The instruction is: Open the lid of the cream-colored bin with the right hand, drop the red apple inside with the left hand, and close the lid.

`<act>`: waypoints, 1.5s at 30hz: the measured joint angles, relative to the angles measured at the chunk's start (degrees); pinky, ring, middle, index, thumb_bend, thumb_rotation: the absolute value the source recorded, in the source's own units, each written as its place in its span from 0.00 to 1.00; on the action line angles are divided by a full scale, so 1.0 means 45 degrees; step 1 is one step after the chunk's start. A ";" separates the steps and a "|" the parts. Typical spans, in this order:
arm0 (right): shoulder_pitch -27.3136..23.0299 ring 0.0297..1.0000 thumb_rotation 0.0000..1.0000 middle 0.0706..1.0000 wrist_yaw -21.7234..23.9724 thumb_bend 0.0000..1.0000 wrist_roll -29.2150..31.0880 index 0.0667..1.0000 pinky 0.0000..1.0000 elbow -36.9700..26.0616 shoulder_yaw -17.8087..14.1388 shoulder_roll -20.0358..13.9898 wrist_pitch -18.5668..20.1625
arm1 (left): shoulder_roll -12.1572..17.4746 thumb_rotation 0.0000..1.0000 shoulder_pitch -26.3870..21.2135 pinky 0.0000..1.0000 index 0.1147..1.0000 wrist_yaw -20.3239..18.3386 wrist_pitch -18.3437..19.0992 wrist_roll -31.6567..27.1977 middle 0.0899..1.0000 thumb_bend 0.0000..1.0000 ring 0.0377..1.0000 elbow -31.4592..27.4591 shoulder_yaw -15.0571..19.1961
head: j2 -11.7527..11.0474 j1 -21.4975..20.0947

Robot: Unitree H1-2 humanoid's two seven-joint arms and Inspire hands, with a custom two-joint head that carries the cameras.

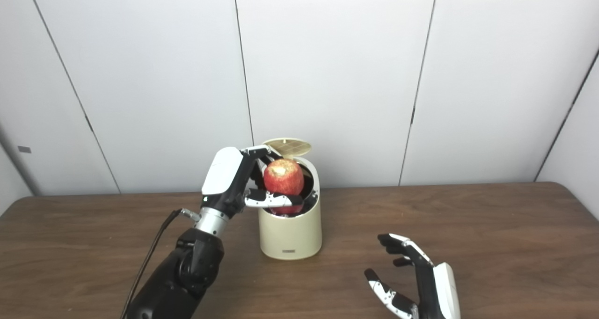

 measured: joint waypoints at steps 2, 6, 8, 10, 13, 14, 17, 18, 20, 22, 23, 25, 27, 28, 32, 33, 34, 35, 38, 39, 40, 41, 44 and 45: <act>0.0000 0.67 0.07 0.67 0.0000 0.24 0.0014 0.67 0.58 0.0000 0.0002 0.0001 0.0000 | 0.0025 0.21 0.0002 0.32 0.49 -0.0038 -0.0002 -0.0008 0.47 1.00 0.40 -0.0051 -0.0014 | 0.0020 0.0000; 0.0000 0.67 0.07 0.67 -0.0001 0.24 0.0029 0.67 0.58 0.0002 0.0002 0.0000 -0.0003 | 0.0032 0.20 0.0005 0.32 0.51 -0.0086 -0.0002 -0.0033 0.48 1.00 0.40 -0.0097 -0.0020 | 0.0020 0.0000; -0.0001 0.67 0.08 0.67 -0.0001 0.24 0.0030 0.67 0.58 0.0001 0.0002 0.0002 -0.0003 | 0.0033 0.20 0.0006 0.32 0.51 -0.0086 -0.0001 -0.0029 0.48 1.00 0.40 -0.0101 -0.0025 | 0.0039 0.0000; 0.0000 0.67 0.08 0.67 0.0000 0.24 0.0032 0.67 0.58 0.0000 0.0003 0.0006 -0.0001 | 0.0033 0.21 0.0007 0.33 0.52 -0.0086 0.0001 -0.0024 0.49 1.00 0.40 -0.0108 -0.0031 | 0.0039 0.0000; 0.0000 0.67 0.07 0.66 -0.0004 0.24 0.0031 0.67 0.57 0.0002 0.0004 0.0006 -0.0002 | 0.0034 0.21 0.0010 0.33 0.52 -0.0135 0.0031 -0.0024 0.49 1.00 0.41 -0.0146 -0.0033 | 0.0039 0.0000; 0.0000 0.67 0.08 0.66 -0.0007 0.25 0.0031 0.67 0.57 0.0002 0.0004 0.0005 -0.0002 | 0.0034 0.21 0.0010 0.33 0.52 -0.0173 0.0051 -0.0022 0.49 1.00 0.41 -0.0166 -0.0032 | 0.0039 0.0000; 0.0000 0.67 0.09 0.67 -0.0037 0.25 0.0031 0.67 0.57 0.0002 0.0004 0.0006 -0.0002 | 0.0035 0.21 0.0010 0.33 0.53 -0.0249 0.0109 -0.0002 0.50 1.00 0.41 -0.0197 -0.0031 | 0.0039 0.0000; 0.0000 0.67 0.09 0.67 -0.0047 0.24 0.0031 0.67 0.57 0.0002 0.0006 0.0006 -0.0002 | 0.0034 0.21 0.0010 0.33 0.53 -0.0250 0.0114 -0.0002 0.50 1.00 0.41 -0.0198 -0.0032 | 0.0039 0.0000; 0.0000 0.66 0.09 0.67 -0.0071 0.24 0.0018 0.67 0.57 0.0003 0.0017 0.0003 -0.0002 | 0.0034 0.21 0.0010 0.33 0.53 -0.0249 0.0131 0.0003 0.50 1.00 0.41 -0.0199 -0.0032 | 0.0059 0.0000; -0.0002 0.67 0.09 0.67 -0.0085 0.24 0.0014 0.67 0.57 0.0003 0.0034 -0.0001 -0.0002 | 0.0032 0.21 0.0010 0.33 0.54 -0.0250 0.0160 0.0004 0.50 1.00 0.41 -0.0202 -0.0031 | 0.0039 0.0019; -0.0003 0.67 0.09 0.67 -0.0086 0.25 0.0014 0.66 0.58 0.0004 0.0038 -0.0001 -0.0003 | 0.0031 0.21 0.0010 0.33 0.54 -0.0253 0.0174 0.0003 0.50 1.00 0.40 -0.0203 -0.0031 | 0.0039 0.0020; -0.0003 0.67 0.09 0.67 -0.0089 0.25 0.0017 0.66 0.58 0.0004 0.0042 -0.0002 -0.0003 | 0.0031 0.21 0.0010 0.32 0.55 -0.0289 0.0215 0.0002 0.50 1.00 0.40 -0.0227 -0.0028 | 0.0039 0.0020; -0.0004 0.67 0.09 0.67 -0.0089 0.25 0.0019 0.66 0.57 0.0004 0.0045 -0.0002 -0.0002 | 0.0030 0.21 0.0010 0.32 0.56 -0.0345 0.0298 0.0000 0.50 1.00 0.40 -0.0265 -0.0029 | 0.0039 0.0020; -0.0004 0.67 0.09 0.67 -0.0089 0.25 0.0019 0.67 0.57 0.0004 0.0047 -0.0002 -0.0002 | 0.0031 0.21 0.0010 0.32 0.56 -0.0357 0.0322 -0.0001 0.50 1.00 0.40 -0.0274 -0.0031 | 0.0039 0.0020; -0.0004 0.67 0.08 0.67 -0.0089 0.25 0.0020 0.67 0.57 0.0003 0.0058 -0.0002 -0.0003 | 0.0031 0.20 0.0010 0.32 0.56 -0.0395 0.0418 -0.0001 0.50 1.00 0.39 -0.0300 -0.0034 | 0.0059 -0.0020; -0.0005 0.66 0.08 0.66 -0.0089 0.25 0.0022 0.66 0.57 0.0003 0.0061 -0.0002 -0.0003 | 0.0031 0.20 0.0010 0.32 0.56 -0.0414 0.0419 -0.0005 0.50 1.00 0.39 -0.0305 -0.0034 | 0.0059 -0.0020; -0.0005 0.66 0.08 0.66 -0.0089 0.25 0.0028 0.66 0.56 0.0003 0.0062 -0.0002 -0.0003 | 0.0031 0.20 0.0010 0.32 0.56 -0.0421 0.0411 -0.0006 0.50 1.00 0.39 -0.0312 -0.0034 | 0.0059 -0.0020; -0.0005 0.66 0.08 0.66 -0.0088 0.25 0.0036 0.66 0.56 0.0003 0.0063 -0.0002 -0.0003 | 0.0031 0.20 0.0010 0.32 0.56 -0.0423 0.0406 -0.0007 0.49 1.00 0.39 -0.0314 -0.0034 | 0.0059 -0.0020; -0.0006 0.66 0.08 0.66 -0.0089 0.25 0.0054 0.67 0.56 0.0004 0.0069 -0.0003 -0.0003 | 0.0037 0.24 0.0010 0.32 0.58 -0.0465 0.0407 -0.0004 0.50 1.00 0.39 -0.0318 -0.0047 | 0.0059 -0.0020; -0.0006 0.66 0.08 0.66 -0.0088 0.25 0.0061 0.67 0.57 0.0004 0.0075 -0.0003 -0.0003 | 0.0040 0.25 0.0010 0.32 0.59 -0.0482 0.0412 -0.0005 0.49 1.00 0.39 -0.0326 -0.0053 | 0.0059 -0.0020; -0.0006 0.66 0.08 0.66 -0.0088 0.25 0.0067 0.67 0.56 0.0004 0.0082 -0.0003 -0.0003 | 0.0053 0.26 0.0010 0.32 0.59 -0.0503 0.0423 -0.0002 0.49 1.00 0.39 -0.0349 -0.0069 | 0.0078 -0.0039; -0.0007 0.66 0.07 0.66 -0.0088 0.25 0.0069 0.66 0.56 0.0004 0.0089 -0.0003 -0.0002 | 0.0078 0.26 0.0012 0.32 0.60 -0.0527 0.0437 0.0001 0.49 1.00 0.39 -0.0396 -0.0085 | 0.0078 -0.0039; -0.0007 0.65 0.07 0.66 -0.0088 0.25 0.0094 0.66 0.55 0.0003 0.0092 -0.0002 -0.0002 | 0.0168 0.27 0.0047 0.32 0.59 -0.0542 0.0451 0.0061 0.48 1.00 0.39 -0.0496 -0.0148 | 0.0078 -0.0039; -0.0007 0.65 0.07 0.66 -0.0088 0.25 0.0110 0.66 0.55 0.0003 0.0092 -0.0002 -0.0002 | 0.0173 0.28 0.0057 0.32 0.59 -0.0534 0.0457 0.0067 0.48 1.00 0.39 -0.0508 -0.0155 | 0.0078 -0.0039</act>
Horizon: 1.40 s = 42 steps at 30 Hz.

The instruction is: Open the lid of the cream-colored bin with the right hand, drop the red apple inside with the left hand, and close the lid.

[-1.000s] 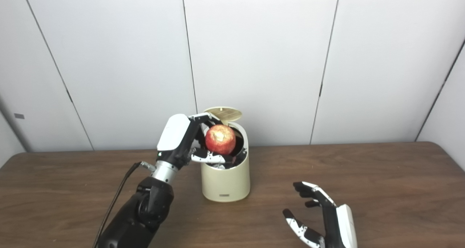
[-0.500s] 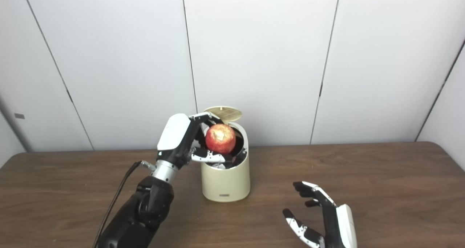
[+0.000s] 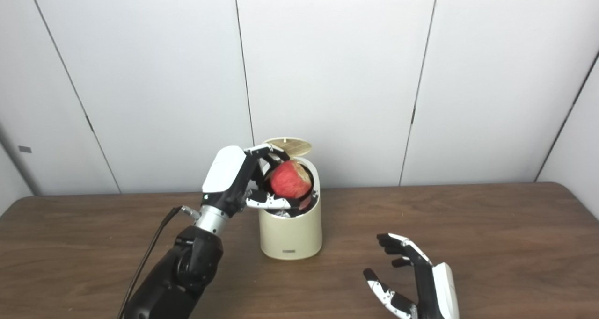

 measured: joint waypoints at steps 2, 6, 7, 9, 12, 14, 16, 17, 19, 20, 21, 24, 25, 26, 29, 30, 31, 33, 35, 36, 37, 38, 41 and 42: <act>-0.0002 0.66 0.07 0.66 0.0000 0.25 0.0009 0.66 0.55 0.0000 0.0006 0.0001 0.0000 | 0.0000 0.28 0.0004 0.32 0.59 0.0016 0.0010 0.0027 0.49 1.00 0.39 -0.0009 -0.0016 | 0.0000 0.0020; -0.0010 0.66 0.07 0.66 -0.0001 0.25 0.0009 0.66 0.57 0.0013 0.0022 -0.0002 -0.0001 | 0.0007 0.29 0.0017 0.33 0.60 0.0091 -0.0040 0.0050 0.52 1.00 0.41 -0.0003 -0.0025 | -0.0019 0.0039; -0.0017 0.66 0.07 0.66 -0.0002 0.24 0.0009 0.66 0.56 0.0022 0.0023 -0.0002 -0.0001 | 0.0016 0.29 0.0025 0.34 0.61 0.0102 -0.0056 0.0049 0.54 1.00 0.42 0.0000 -0.0024 | -0.0020 0.0058; -0.0026 0.66 0.07 0.66 -0.0003 0.24 0.0012 0.66 0.57 0.0030 0.0025 -0.0003 -0.0002 | 0.0040 0.29 0.0034 0.35 0.62 0.0112 -0.0094 0.0047 0.55 1.00 0.43 0.0001 -0.0024 | -0.0039 0.0059; -0.0026 0.67 0.08 0.67 -0.0008 0.25 0.0012 0.66 0.57 0.0034 0.0024 -0.0003 -0.0001 | 0.0066 0.30 0.0058 0.35 0.63 0.0133 -0.0142 0.0047 0.53 1.00 0.42 0.0001 -0.0023 | -0.0039 0.0078; -0.0028 0.67 0.09 0.67 -0.0010 0.25 0.0010 0.67 0.57 0.0034 0.0024 -0.0003 -0.0001 | 0.0066 0.28 0.0061 0.33 0.61 0.0143 -0.0144 0.0048 0.52 1.00 0.40 0.0001 -0.0023 | -0.0058 0.0097; -0.0030 0.67 0.10 0.66 -0.0011 0.25 0.0011 0.67 0.57 0.0034 0.0027 0.0000 0.0001 | 0.0063 0.18 0.0092 0.28 0.53 0.0268 -0.0380 0.0005 0.45 0.97 0.35 0.0057 0.0014 | -0.0059 0.0078; -0.0030 0.67 0.11 0.66 -0.0011 0.25 0.0011 0.67 0.57 0.0033 0.0027 0.0001 0.0002 | 0.0061 0.11 0.0128 0.27 0.48 0.0453 -0.0591 -0.0055 0.43 0.91 0.33 0.0150 0.0047 | -0.0059 0.0078; -0.0030 0.66 0.09 0.66 -0.0015 0.25 0.0008 0.66 0.57 0.0033 0.0028 0.0004 0.0004 | 0.0013 0.02 0.0249 0.26 0.47 0.0927 -0.1220 -0.0282 0.39 0.60 0.30 0.0420 0.0217 | -0.0039 0.0078; -0.0031 0.66 0.09 0.66 -0.0021 0.25 0.0007 0.66 0.57 0.0036 0.0028 0.0003 0.0003 | 0.0011 0.01 0.0316 0.25 0.47 0.1094 -0.1564 -0.0396 0.39 0.56 0.30 0.0511 0.0237 | -0.0039 0.0078; -0.0033 0.66 0.09 0.66 -0.0034 0.25 0.0007 0.66 0.56 0.0041 0.0027 0.0002 0.0003 | -0.0001 0.01 0.0381 0.26 0.47 0.1293 -0.1939 -0.0511 0.40 0.53 0.33 0.0629 0.0277 | -0.0058 0.0059; -0.0045 0.66 0.09 0.66 -0.0063 0.25 0.0006 0.66 0.57 0.0055 0.0028 0.0003 0.0004 | -0.0044 0.00 0.0545 0.27 0.48 0.1565 -0.2802 -0.1005 0.42 0.50 0.36 0.0892 0.0451 | -0.0059 0.0059; -0.0046 0.66 0.09 0.66 -0.0063 0.25 0.0006 0.66 0.57 0.0056 0.0031 0.0004 0.0004 | -0.0083 0.00 0.0602 0.27 0.48 0.1565 -0.2976 -0.1190 0.42 0.50 0.36 0.0887 0.0538 | -0.0059 0.0059; -0.0048 0.67 0.09 0.66 -0.0064 0.25 0.0007 0.66 0.57 0.0056 0.0034 0.0005 0.0004 | -0.0147 0.00 0.0661 0.26 0.49 0.1538 -0.3048 -0.1402 0.42 0.50 0.35 0.0879 0.0632 | -0.0078 0.0039; -0.0069 0.65 0.09 0.66 -0.0066 0.25 0.0017 0.66 0.55 0.0064 0.0060 0.0007 0.0003 | -0.0195 0.00 0.0953 0.24 0.50 0.1499 -0.3149 -0.2656 0.41 0.49 0.34 0.0433 0.0652 | -0.0097 0.0078; -0.0073 0.65 0.09 0.66 -0.0070 0.25 0.0023 0.66 0.55 0.0070 0.0063 0.0006 0.0002 | -0.0105 0.00 0.1131 0.23 0.49 0.1510 -0.3219 -0.3185 0.38 0.50 0.30 0.0049 0.0474 | -0.0059 0.0078; -0.0079 0.66 0.09 0.66 -0.0077 0.25 0.0024 0.66 0.56 0.0074 0.0063 0.0007 0.0001 | -0.0009 0.00 0.1299 0.26 0.47 0.1513 -0.3347 -0.3552 0.39 0.50 0.32 -0.0267 0.0318 | -0.0059 0.0097; -0.0100 0.67 0.10 0.67 -0.0089 0.25 0.0025 0.67 0.58 0.0099 0.0067 0.0006 0.0001 | 0.0237 0.05 0.1648 0.30 0.45 0.1534 -0.3467 -0.4333 0.44 0.50 0.36 -0.0904 0.0054 | -0.0136 0.0040; -0.0108 0.69 0.12 0.69 -0.0096 0.24 0.0019 0.69 0.61 0.0116 0.0070 0.0003 0.0006 | 0.0432 0.09 0.2028 0.33 0.43 0.1564 -0.3496 -0.5060 0.48 0.49 0.40 -0.1390 0.0077 | -0.0059 -0.0077; -0.0109 0.71 0.12 0.71 -0.0096 0.24 0.0016 0.71 0.63 0.0114 0.0072 0.0003 0.0028 | 0.0503 0.10 0.2272 0.34 0.43 0.1519 -0.3506 -0.5498 0.51 0.49 0.41 -0.1618 0.0157 | -0.0039 -0.0078; -0.0109 0.74 0.15 0.75 -0.0084 0.25 0.0017 0.74 0.66 0.0098 0.0076 0.0007 0.0089 | 0.0496 0.37 0.2569 0.36 0.53 0.1443 -0.3492 -0.6167 0.56 0.56 0.46 -0.2060 0.0388 | -0.0039 -0.0078; -0.0108 0.78 0.17 0.79 -0.0037 0.25 0.0035 0.78 0.70 0.0077 0.0074 0.0017 0.0225 | 0.0427 0.55 0.2966 0.39 0.60 0.1239 -0.3468 -0.6920 0.61 0.61 0.51 -0.2688 0.0742 | -0.0039 -0.0001; -0.0101 0.92 0.27 0.94 0.0089 0.29 0.0188 0.92 0.86 0.0091 0.0001 0.0011 0.0597 | -0.0003 0.74 0.4211 0.54 0.77 0.0433 -0.3515 -0.9199 0.74 0.63 0.66 -0.4683 0.1883 | -0.0059 0.0039; -0.0145 0.96 0.36 0.97 0.0081 0.32 0.0220 0.96 0.91 0.0179 0.0002 -0.0019 0.0552 | 0.0004 0.77 0.4572 0.58 0.78 -0.0016 -0.3516 -0.9843 0.75 0.62 0.70 -0.5084 0.2201 | -0.0097 0.0058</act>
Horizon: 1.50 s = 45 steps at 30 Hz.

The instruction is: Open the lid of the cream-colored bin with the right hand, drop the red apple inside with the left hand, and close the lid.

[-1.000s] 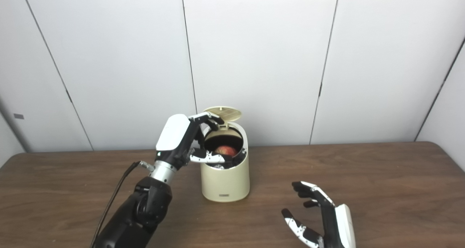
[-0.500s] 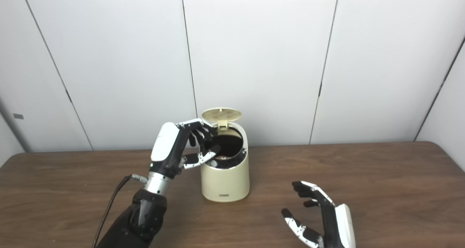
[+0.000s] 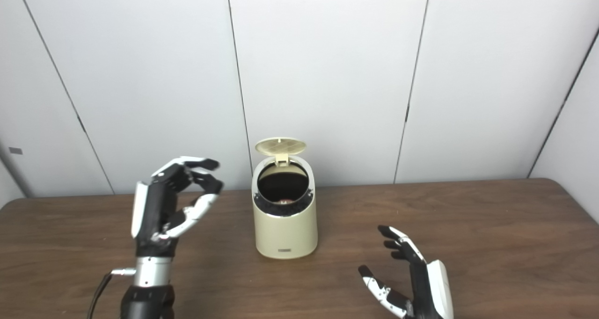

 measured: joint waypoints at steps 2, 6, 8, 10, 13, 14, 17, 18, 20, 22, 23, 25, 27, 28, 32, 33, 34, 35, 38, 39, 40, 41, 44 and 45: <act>-0.0211 0.99 0.58 0.99 -0.0084 0.38 -0.0017 0.99 0.98 0.0227 0.0063 -0.0090 -0.0092 | 0.0235 0.78 0.0660 0.66 0.80 -0.0958 0.0000 -0.1049 0.78 0.57 0.74 -0.0468 0.0552 | 0.0019 0.0020; -0.0240 1.00 0.79 1.00 -0.0100 0.48 -0.1073 1.00 0.95 -0.0418 0.0248 -0.0495 -0.0211 | 0.1073 0.81 0.1976 0.75 0.83 -0.2232 0.0037 -0.1967 0.81 0.49 0.79 -0.0765 0.1276 | 0.0039 0.0000; -0.0388 1.00 0.86 1.00 0.0254 0.54 -0.1846 1.00 0.98 -0.1626 0.0290 -0.0679 0.0110 | 0.1469 0.84 0.2635 0.79 0.84 -0.2639 0.0125 -0.1981 0.84 0.43 0.82 -0.0713 0.1471 | -0.0020 -0.0039; -0.1009 1.00 0.91 1.00 0.0824 0.59 -0.2450 1.00 1.00 -0.2779 0.0330 -0.1004 0.0462 | 0.1634 0.87 0.3012 0.83 0.87 -0.3040 0.0252 -0.1882 0.86 0.42 0.84 -0.0599 0.1542 | -0.0078 0.0000; -0.2540 1.00 0.99 1.00 0.2514 0.73 -0.3092 1.00 0.98 -0.4086 0.0374 -0.1915 0.1222 | 0.1636 0.89 0.3132 0.86 0.89 -0.3538 0.0617 -0.1652 0.89 0.48 0.87 -0.0322 0.1483 | -0.0117 0.0039; -0.3021 1.00 0.99 1.00 0.3044 0.76 -0.3202 1.00 0.98 -0.4449 0.0369 -0.2159 0.1565 | 0.1621 0.89 0.3181 0.86 0.89 -0.3656 0.0678 -0.1597 0.89 0.49 0.88 -0.0298 0.1489 | -0.0118 0.0039; -0.4259 1.00 0.95 1.00 0.4792 0.81 -0.3187 1.00 0.97 -0.5490 0.0356 -0.2494 0.2772 | 0.1547 0.84 0.3261 0.84 0.87 -0.3956 0.0711 -0.1570 0.88 0.42 0.87 -0.0069 0.1532 | -0.0118 -0.0058; -0.4638 1.00 0.94 0.99 0.5370 0.82 -0.3206 0.99 0.96 -0.5681 0.0375 -0.2554 0.3096 | 0.1458 0.83 0.3261 0.84 0.86 -0.3987 0.0755 -0.1535 0.88 0.39 0.87 0.0050 0.1536 | -0.0118 -0.0058; -0.5498 1.00 0.91 1.00 0.6680 0.82 -0.3274 0.99 0.96 -0.5984 0.0463 -0.2757 0.3896 | 0.1209 0.81 0.3278 0.86 0.88 -0.3990 0.0982 -0.1305 0.89 0.37 0.87 0.0117 0.1539 | -0.0079 -0.0194; -0.6454 0.99 0.92 0.98 0.7929 0.80 -0.3338 0.97 0.95 -0.6229 0.0526 -0.3025 0.4690 | 0.1013 0.83 0.3290 0.89 0.94 -0.4055 0.1113 -0.1091 0.93 0.40 0.90 0.0140 0.1524 | -0.0020 -0.0293; -0.7065 0.99 0.92 0.98 0.8603 0.80 -0.3324 0.96 0.93 -0.6310 0.0602 -0.3219 0.5011 | 0.0943 0.83 0.3285 0.90 0.95 -0.4097 0.1235 -0.1032 0.94 0.41 0.91 0.0149 0.1522 | -0.0020 -0.0293; -0.8200 0.95 0.92 0.95 0.9734 0.76 -0.3222 0.93 0.85 -0.6492 0.0738 -0.3669 0.5581 | 0.0847 0.85 0.3287 0.91 0.98 -0.4247 0.1462 -0.0937 0.95 0.43 0.92 0.0194 0.1531 | -0.0001 -0.0254; -0.9011 0.94 0.89 0.94 1.0381 0.72 -0.3159 0.93 0.82 -0.6469 0.0851 -0.3922 0.5911 | 0.0849 0.85 0.3284 0.91 0.97 -0.4355 0.1506 -0.0699 0.95 0.45 0.92 0.0318 0.1555 | 0.0019 -0.0254; -0.9290 0.94 0.87 0.95 1.0589 0.71 -0.3094 0.93 0.83 -0.6364 0.0970 -0.3996 0.6013 | 0.0851 0.84 0.3284 0.90 0.97 -0.4389 0.1507 -0.0651 0.95 0.46 0.92 0.0420 0.1584 | 0.0019 -0.0254; -0.9861 0.95 0.86 0.95 1.1321 0.70 -0.2848 0.94 0.85 -0.5002 0.1633 -0.4214 0.6031 | 0.0852 0.85 0.3280 0.90 0.97 -0.4454 0.1707 -0.0438 0.95 0.47 0.93 0.0549 0.1658 | 0.0058 -0.0371; -0.9884 0.95 0.86 0.96 1.1491 0.69 -0.2843 0.94 0.85 -0.4804 0.1727 -0.4251 0.6043 | 0.0849 0.86 0.3274 0.89 0.96 -0.4456 0.1771 -0.0300 0.95 0.48 0.93 0.0545 0.1656 | 0.0058 -0.0410; -0.9941 0.96 0.86 0.96 1.1644 0.68 -0.2830 0.95 0.85 -0.4557 0.1842 -0.4261 0.6065 | 0.0849 0.87 0.3274 0.88 0.96 -0.4449 0.1823 -0.0177 0.95 0.47 0.93 0.0545 0.1662 | 0.0039 -0.0333; -1.0030 0.96 0.86 0.95 1.1754 0.68 -0.2834 0.94 0.84 -0.4329 0.1929 -0.4259 0.6095 | 0.0849 0.89 0.3272 0.88 0.97 -0.4446 0.1874 -0.0028 0.96 0.47 0.93 0.0547 0.1665 | 0.0039 -0.0332; -1.0553 0.96 0.87 0.93 1.1957 0.67 -0.2943 0.92 0.84 -0.3502 0.2178 -0.4261 0.6211 | 0.0813 0.88 0.3264 0.87 0.96 -0.4476 0.1936 0.0299 0.95 0.49 0.91 0.0549 0.1619 | 0.0019 -0.0312; -1.0768 0.96 0.89 0.93 1.2030 0.67 -0.2980 0.91 0.85 -0.3253 0.2280 -0.4265 0.6287 | 0.0786 0.88 0.3254 0.86 0.96 -0.4475 0.1959 0.0380 0.95 0.49 0.91 0.0550 0.1624 | 0.0000 -0.0312; -1.0978 0.95 0.93 0.91 1.2124 0.67 -0.3012 0.90 0.84 -0.3046 0.2414 -0.4281 0.6340 | 0.0752 0.88 0.3235 0.87 0.96 -0.4472 0.1974 0.0419 0.95 0.49 0.91 0.0550 0.1631 | -0.0020 -0.0293; -1.1115 0.94 0.94 0.91 1.2176 0.67 -0.3016 0.89 0.84 -0.2877 0.2522 -0.4292 0.6356 | 0.0714 0.88 0.3215 0.87 0.96 -0.4470 0.1988 0.0426 0.95 0.49 0.91 0.0550 0.1640 | -0.0020 -0.0293; -1.1538 0.93 0.99 0.89 1.2476 0.68 -0.3028 0.88 0.85 -0.2222 0.2927 -0.4311 0.6394 | 0.0578 0.89 0.3178 0.86 0.95 -0.4438 0.1989 0.0512 0.95 0.50 0.91 0.0549 0.1694 | -0.0039 -0.0234; -1.1640 0.93 1.00 0.89 1.2578 0.69 -0.3024 0.87 0.84 -0.2034 0.3070 -0.4339 0.6393 | 0.0554 0.90 0.3178 0.85 0.95 -0.4415 0.1989 0.0572 0.94 0.51 0.90 0.0549 0.1725 | -0.0020 -0.0234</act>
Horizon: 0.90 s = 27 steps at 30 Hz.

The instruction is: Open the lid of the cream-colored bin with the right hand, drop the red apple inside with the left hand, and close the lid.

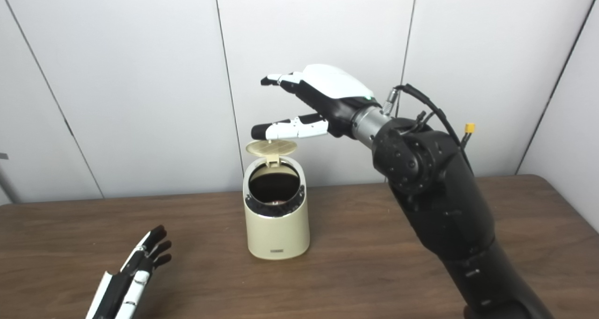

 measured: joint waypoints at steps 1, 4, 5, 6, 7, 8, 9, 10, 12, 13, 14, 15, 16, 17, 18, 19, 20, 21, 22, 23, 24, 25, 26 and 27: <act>-0.0071 0.92 1.00 0.89 0.0120 0.70 0.0022 0.87 0.84 0.0160 0.0141 -0.0056 -0.0002 | -0.0013 0.89 -0.0001 0.84 0.95 0.0009 0.0000 0.0106 0.94 0.51 0.90 0.0000 0.0016 | 0.0000 0.0000; -0.0221 0.92 1.00 0.89 0.0391 0.71 0.0089 0.88 0.85 0.0600 0.0407 -0.0170 -0.0012 | -0.0018 0.88 0.0001 0.82 0.95 -0.0008 0.0000 0.0160 0.93 0.53 0.90 0.0001 0.0044 | 0.0000 0.0039; -0.0302 0.92 1.00 0.89 0.0469 0.72 0.0090 0.88 0.85 0.0809 0.0506 -0.0203 -0.0015 | -0.0018 0.87 0.0003 0.82 0.95 -0.0020 0.0000 0.0161 0.93 0.54 0.90 0.0001 0.0049 | 0.0020 0.0039; -0.0380 0.93 1.00 0.89 0.0534 0.72 0.0081 0.88 0.86 0.0990 0.0608 -0.0224 -0.0009 | -0.0022 0.87 0.0002 0.81 0.95 -0.0027 0.0000 0.0163 0.93 0.55 0.89 0.0001 0.0047 | 0.0020 0.0058; -0.0453 0.94 1.00 0.90 0.0598 0.73 0.0076 0.88 0.87 0.1098 0.0699 -0.0245 0.0001 | -0.0025 0.87 0.0002 0.81 0.95 -0.0034 0.0000 0.0172 0.93 0.55 0.90 0.0000 0.0045 | 0.0000 0.0213; -0.0531 0.94 1.00 0.90 0.0650 0.73 0.0066 0.89 0.88 0.1210 0.0792 -0.0245 0.0024 | -0.0028 0.87 0.0002 0.81 0.95 -0.0038 0.0000 0.0178 0.93 0.55 0.90 0.0001 0.0045 | 0.0000 0.0215; -0.0595 0.95 1.00 0.90 0.0710 0.75 0.0063 0.88 0.88 0.1318 0.0865 -0.0243 0.0052 | -0.0033 0.86 0.0001 0.81 0.95 -0.0039 0.0000 0.0194 0.93 0.55 0.90 0.0001 0.0045 | -0.0019 0.0273; -0.0680 0.95 1.00 0.90 0.0780 0.76 0.0059 0.88 0.88 0.1454 0.0956 -0.0242 0.0087 | -0.0040 0.86 -0.0001 0.81 0.94 -0.0039 0.0000 0.0215 0.93 0.55 0.90 0.0001 0.0044 | -0.0019 0.0254; -0.0784 0.95 1.00 0.90 0.0833 0.77 0.0058 0.88 0.89 0.1589 0.1040 -0.0241 0.0117 | -0.0058 0.85 -0.0004 0.81 0.94 -0.0036 0.0000 0.0242 0.93 0.55 0.90 0.0000 0.0040 | -0.0019 0.0254; -0.0826 0.95 1.00 0.90 0.0834 0.78 0.0059 0.88 0.89 0.1664 0.1071 -0.0240 0.0137 | -0.0064 0.85 -0.0007 0.81 0.94 -0.0032 0.0002 0.0257 0.93 0.55 0.90 0.0000 0.0041 | -0.0019 0.0254; -0.0836 0.94 1.00 0.89 0.0834 0.79 0.0060 0.87 0.88 0.1717 0.1083 -0.0240 0.0143 | -0.0069 0.85 -0.0009 0.81 0.94 -0.0028 0.0008 0.0277 0.93 0.56 0.90 -0.0001 0.0042 | -0.0019 0.0254; -0.0836 0.94 1.00 0.89 0.0834 0.79 0.0071 0.87 0.88 0.1773 0.1097 -0.0241 0.0141 | -0.0074 0.85 -0.0009 0.80 0.94 -0.0021 0.0014 0.0296 0.93 0.57 0.89 0.0000 0.0047 | -0.0039 0.0254; -0.0835 0.93 1.00 0.88 0.0834 0.79 0.0087 0.86 0.87 0.1866 0.1112 -0.0242 0.0139 | -0.0081 0.85 -0.0010 0.80 0.93 -0.0015 0.0017 0.0320 0.93 0.57 0.89 0.0000 0.0056 | -0.0039 0.0293; -0.0835 0.93 1.00 0.88 0.0834 0.78 0.0102 0.86 0.87 0.1961 0.1120 -0.0242 0.0138 | -0.0089 0.85 -0.0010 0.80 0.93 -0.0015 0.0017 0.0325 0.93 0.57 0.89 0.0000 0.0066 | -0.0078 0.0370; -0.0835 0.93 1.00 0.88 0.0834 0.78 0.0118 0.86 0.87 0.2042 0.1122 -0.0241 0.0138 | -0.0100 0.85 -0.0010 0.80 0.93 -0.0015 0.0018 0.0325 0.93 0.56 0.89 0.0001 0.0075 | -0.0117 0.0371; -0.0836 0.93 1.00 0.88 0.0833 0.79 0.0115 0.86 0.87 0.2112 0.1133 -0.0240 0.0140 | -0.0108 0.85 -0.0014 0.79 0.93 -0.0014 0.0018 0.0327 0.92 0.55 0.89 0.0001 0.0078 | -0.0175 0.0371; -0.0836 0.93 1.00 0.89 0.0832 0.79 0.0098 0.86 0.87 0.2194 0.1169 -0.0239 0.0143 | -0.0109 0.85 -0.0022 0.79 0.93 -0.0013 0.0017 0.0337 0.92 0.54 0.89 0.0006 0.0077 | -0.0176 0.0352; -0.0836 0.93 1.00 0.88 0.0832 0.80 0.0047 0.86 0.86 0.2275 0.1278 -0.0240 0.0150 | -0.0109 0.85 -0.0032 0.78 0.93 -0.0011 0.0015 0.0362 0.92 0.52 0.88 0.0020 0.0077 | -0.0195 0.0352; -0.0835 0.93 1.00 0.88 0.0832 0.81 0.0005 0.86 0.86 0.2326 0.1388 -0.0237 0.0152 | -0.0109 0.85 -0.0045 0.77 0.93 -0.0008 0.0013 0.0380 0.91 0.51 0.88 0.0032 0.0077 | -0.0214 0.0352; -0.0835 0.93 1.00 0.88 0.0832 0.81 -0.0009 0.86 0.86 0.2386 0.1495 -0.0219 0.0149 | -0.0110 0.85 -0.0063 0.77 0.92 -0.0004 0.0012 0.0394 0.91 0.52 0.88 0.0053 0.0077 | -0.0215 0.0352; -0.0837 0.93 1.00 0.89 0.0832 0.82 -0.0009 0.86 0.86 0.2463 0.1542 -0.0187 0.0146 | -0.0112 0.85 -0.0083 0.77 0.92 -0.0001 0.0010 0.0402 0.91 0.52 0.88 0.0073 0.0077 | -0.0234 0.0352; -0.0840 0.93 1.00 0.89 0.0832 0.82 -0.0008 0.87 0.88 0.2560 0.1578 -0.0154 0.0148 | -0.0117 0.85 -0.0102 0.76 0.92 0.0008 0.0009 0.0414 0.91 0.53 0.87 0.0089 0.0077 | -0.0234 0.0352; -0.0841 0.94 1.00 0.89 0.0833 0.82 -0.0007 0.87 0.88 0.2656 0.1630 -0.0128 0.0158 | -0.0122 0.85 -0.0110 0.76 0.92 0.0023 0.0007 0.0421 0.91 0.53 0.87 0.0093 0.0078 | -0.0234 0.0352; -0.0841 0.94 0.99 0.90 0.0844 0.81 -0.0007 0.87 0.89 0.2707 0.1666 -0.0107 0.0200 | -0.0124 0.85 -0.0113 0.77 0.92 0.0036 0.0007 0.0421 0.91 0.52 0.87 0.0094 0.0079 | -0.0234 0.0313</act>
